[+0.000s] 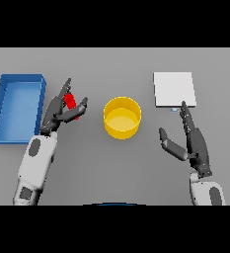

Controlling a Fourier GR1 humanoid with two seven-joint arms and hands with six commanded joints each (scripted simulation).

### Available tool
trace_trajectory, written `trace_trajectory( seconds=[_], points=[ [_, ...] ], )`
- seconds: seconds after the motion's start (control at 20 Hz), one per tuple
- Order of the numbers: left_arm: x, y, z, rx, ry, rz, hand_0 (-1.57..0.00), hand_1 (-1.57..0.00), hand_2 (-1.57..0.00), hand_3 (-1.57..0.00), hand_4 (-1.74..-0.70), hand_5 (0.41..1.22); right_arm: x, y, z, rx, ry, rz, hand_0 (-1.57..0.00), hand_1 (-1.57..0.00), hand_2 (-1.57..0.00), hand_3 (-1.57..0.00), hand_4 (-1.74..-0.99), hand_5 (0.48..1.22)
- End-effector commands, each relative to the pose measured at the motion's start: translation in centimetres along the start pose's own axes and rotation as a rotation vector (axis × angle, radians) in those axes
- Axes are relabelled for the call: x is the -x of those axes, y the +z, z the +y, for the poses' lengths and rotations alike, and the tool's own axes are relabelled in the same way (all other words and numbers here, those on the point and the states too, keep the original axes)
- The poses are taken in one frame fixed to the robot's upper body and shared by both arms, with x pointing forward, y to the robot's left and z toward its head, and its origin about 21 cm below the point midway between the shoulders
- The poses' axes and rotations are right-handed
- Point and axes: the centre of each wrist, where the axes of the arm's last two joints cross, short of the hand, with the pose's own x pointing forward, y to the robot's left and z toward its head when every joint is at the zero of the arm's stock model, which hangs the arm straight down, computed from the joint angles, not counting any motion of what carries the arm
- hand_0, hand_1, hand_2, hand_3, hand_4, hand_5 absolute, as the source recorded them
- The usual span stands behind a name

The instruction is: Pick up the red beaker and tilt it to pour out 1 green nut into yellow bowl. Pick up the yellow bowl and place it on the metallic measuring scale.

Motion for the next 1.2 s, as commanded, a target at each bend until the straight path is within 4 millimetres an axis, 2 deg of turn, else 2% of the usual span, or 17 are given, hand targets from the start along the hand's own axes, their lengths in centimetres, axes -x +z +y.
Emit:
trace_trajectory(
  seconds=[0.0, 0.15, 0.2, 0.25, 0.3, 0.35, 0.45, 0.55, 0.65, 0.85, 1.1, 1.15],
  points=[
    [0.2, -0.2, 0.1, -0.001, -0.001, -0.001, 0.00, 0.00, 0.00, 0.00, -1.32, 0.710, -0.2, -0.3, -0.4, 0.004, 0.000, -0.004, 0.00, 0.00, 0.00, 0.00, -1.315, 0.682],
    [0.3, -0.9, 0.0, 0.002, 0.010, -0.038, 0.00, 0.00, 0.00, 0.00, -1.36, 0.735, -0.2, 0.2, 0.0, -0.003, -0.003, -0.009, 0.00, 0.00, 0.00, 0.00, -1.298, 0.682],
    [0.6, -0.9, -0.3, -0.004, 0.018, -0.040, 0.00, 0.00, -0.03, 0.00, -1.39, 0.752, -0.4, 0.2, -0.2, 0.003, 0.008, -0.017, 0.00, 0.00, 0.00, 0.00, -1.295, 0.683],
    [0.6, -1.1, -0.8, -0.011, 0.032, -0.034, -0.08, -0.08, -0.12, -0.08, -1.42, 0.770, -0.4, 0.0, -0.3, 0.008, 0.015, -0.006, 0.00, 0.00, 0.00, 0.00, -1.291, 0.684],
    [0.3, -1.3, -1.0, -0.021, 0.049, -0.021, -0.25, -0.28, -0.31, -0.22, -1.44, 0.795, -0.2, -0.1, -0.2, 0.003, 0.009, 0.009, 0.00, 0.00, 0.00, 0.00, -1.289, 0.684],
    [0.2, -1.4, -1.4, -0.033, 0.058, -0.021, -0.46, -0.48, -0.50, -0.49, -1.44, 0.881, -0.2, -0.2, -0.2, 0.003, 0.015, 0.000, 0.00, 0.00, 0.00, 0.00, -1.286, 0.685],
    [0.5, -1.6, -1.8, -0.068, 0.017, -0.012, -0.86, -0.87, -0.89, -0.88, -1.44, 1.003, -0.1, -0.3, 0.1, 0.003, 0.009, 0.002, 0.00, 0.00, 0.00, 0.00, -1.283, 0.683],
    [0.7, -1.7, -2.1, -0.071, 0.001, -0.051, -1.12, -1.13, -1.13, -1.13, -1.44, 1.082, -0.2, -0.4, -0.3, 0.005, 0.010, -0.001, 0.00, 0.00, 0.00, 0.00, -1.290, 0.684],
    [0.8, -1.5, -2.2, -0.068, 0.012, -0.058, -1.28, -1.29, -1.29, -1.29, -1.45, 1.132, 0.1, -0.3, 0.0, -0.006, 0.010, -0.005, 0.00, 0.00, 0.00, 0.00, -1.293, 0.682],
    [0.1, -1.6, -2.1, -0.091, 0.036, -0.110, -1.45, -1.45, -1.46, -1.45, -1.62, 1.117, 0.2, -0.5, 0.1, -0.015, 0.008, -0.021, 0.00, 0.00, 0.00, 0.00, -1.288, 0.679],
    [-2.0, -1.4, -1.4, -0.115, 0.006, -0.199, -1.53, -1.53, -1.53, -1.53, -1.70, 1.098, -0.2, -0.5, 0.3, -0.012, 0.023, -0.036, 0.00, 0.00, 0.00, 0.00, -1.258, 0.669],
    [-3.0, -1.5, -1.6, -0.112, -0.006, -0.213, -1.54, -1.54, -1.54, -1.54, -1.71, 1.097, -0.1, -0.3, 0.6, -0.016, 0.027, -0.029, 0.00, 0.00, 0.00, 0.00, -1.255, 0.672]
  ],
)
